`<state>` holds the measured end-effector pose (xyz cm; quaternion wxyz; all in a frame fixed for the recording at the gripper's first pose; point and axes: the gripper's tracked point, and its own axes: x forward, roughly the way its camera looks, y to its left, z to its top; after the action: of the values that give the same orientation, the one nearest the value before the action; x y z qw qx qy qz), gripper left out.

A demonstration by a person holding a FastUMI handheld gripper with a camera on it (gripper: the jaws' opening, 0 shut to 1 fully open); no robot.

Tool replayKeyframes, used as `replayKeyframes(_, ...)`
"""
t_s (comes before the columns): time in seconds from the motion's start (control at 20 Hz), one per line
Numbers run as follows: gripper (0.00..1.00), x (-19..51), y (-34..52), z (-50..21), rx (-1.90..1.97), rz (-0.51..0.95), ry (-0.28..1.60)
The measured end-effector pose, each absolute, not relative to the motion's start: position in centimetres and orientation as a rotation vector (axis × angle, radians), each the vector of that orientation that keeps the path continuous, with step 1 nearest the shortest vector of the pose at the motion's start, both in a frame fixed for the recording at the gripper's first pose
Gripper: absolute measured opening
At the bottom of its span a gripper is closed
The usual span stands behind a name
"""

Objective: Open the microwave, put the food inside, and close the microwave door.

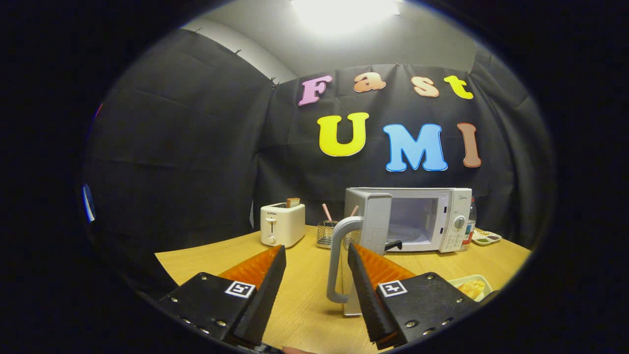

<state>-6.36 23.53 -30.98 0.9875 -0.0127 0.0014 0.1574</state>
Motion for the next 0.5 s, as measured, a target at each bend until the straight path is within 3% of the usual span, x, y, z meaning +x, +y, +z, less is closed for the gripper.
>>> replayKeyframes(0.15, 0.8, -7.0, 19.1, -30.8, -0.043, 0.283, -0.014)
replayKeyframes(0.2, 0.91, -7.1, 17.8, -31.1, -0.035, 0.276, -0.01)
replayKeyframes(0.5, 0.93, -7.1, 9.6, -32.9, -0.046, 0.201, 0.023)
